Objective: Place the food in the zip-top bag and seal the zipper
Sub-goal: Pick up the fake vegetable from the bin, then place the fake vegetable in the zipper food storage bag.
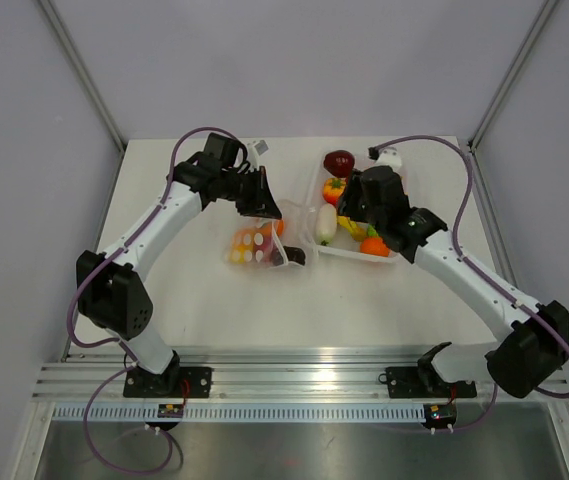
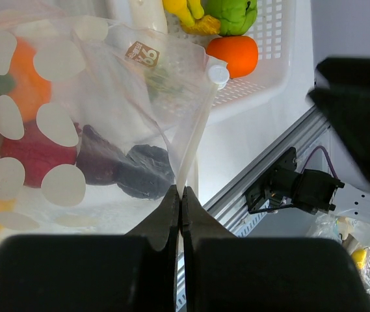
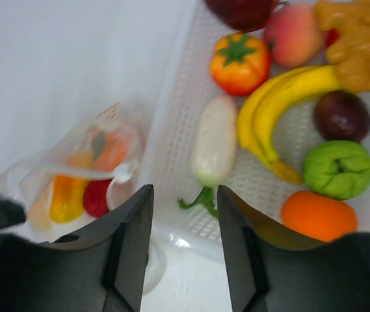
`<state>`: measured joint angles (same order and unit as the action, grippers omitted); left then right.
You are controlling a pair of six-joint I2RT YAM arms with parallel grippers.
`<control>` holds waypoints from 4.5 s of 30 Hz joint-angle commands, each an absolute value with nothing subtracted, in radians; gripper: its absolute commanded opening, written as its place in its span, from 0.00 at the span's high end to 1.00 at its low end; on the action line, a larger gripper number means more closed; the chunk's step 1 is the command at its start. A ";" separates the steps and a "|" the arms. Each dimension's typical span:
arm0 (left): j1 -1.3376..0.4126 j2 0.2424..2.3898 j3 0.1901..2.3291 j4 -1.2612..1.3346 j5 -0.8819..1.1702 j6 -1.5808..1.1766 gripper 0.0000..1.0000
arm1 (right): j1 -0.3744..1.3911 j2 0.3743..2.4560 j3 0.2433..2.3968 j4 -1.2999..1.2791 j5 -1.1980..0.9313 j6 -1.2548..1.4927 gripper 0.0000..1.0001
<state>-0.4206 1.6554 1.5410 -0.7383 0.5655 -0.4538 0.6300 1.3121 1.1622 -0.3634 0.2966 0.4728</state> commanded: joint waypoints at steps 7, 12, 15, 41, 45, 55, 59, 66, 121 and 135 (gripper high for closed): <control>-0.414 1.583 1.555 -0.704 0.595 -0.462 1.00 | 0.407 1.528 1.330 -0.393 0.259 0.445 0.45; -0.414 1.577 1.545 -0.703 0.600 -0.459 1.00 | 0.344 1.646 1.390 -0.376 0.241 0.442 0.24; -0.414 1.577 1.542 -0.703 0.606 -0.459 1.00 | 0.316 1.709 1.428 -0.400 0.265 0.442 0.23; -0.414 1.588 1.528 -0.693 0.618 -0.462 1.00 | 0.356 2.060 1.657 -0.405 0.614 -0.207 0.20; -0.414 1.585 1.520 -0.690 0.620 -0.463 1.00 | 0.354 2.066 1.634 -0.374 0.647 -0.206 0.24; -0.414 1.577 1.513 -0.684 0.621 -0.465 1.00 | 0.354 2.083 1.631 -0.347 0.686 -0.215 0.34; -0.414 1.572 1.511 -0.684 0.620 -0.465 1.00 | 0.354 2.089 1.617 -0.324 0.703 -0.222 0.38; -0.414 1.572 1.506 -0.681 0.621 -0.468 1.00 | 0.359 2.074 1.580 -0.295 0.719 -0.229 0.49; -0.416 1.739 1.712 -0.673 0.634 -0.514 1.00 | 0.433 1.233 1.359 -0.589 -0.155 0.354 1.00; -0.416 1.766 1.720 -0.644 0.638 -0.545 1.00 | 0.508 1.226 1.310 -0.505 -0.371 0.419 1.00</control>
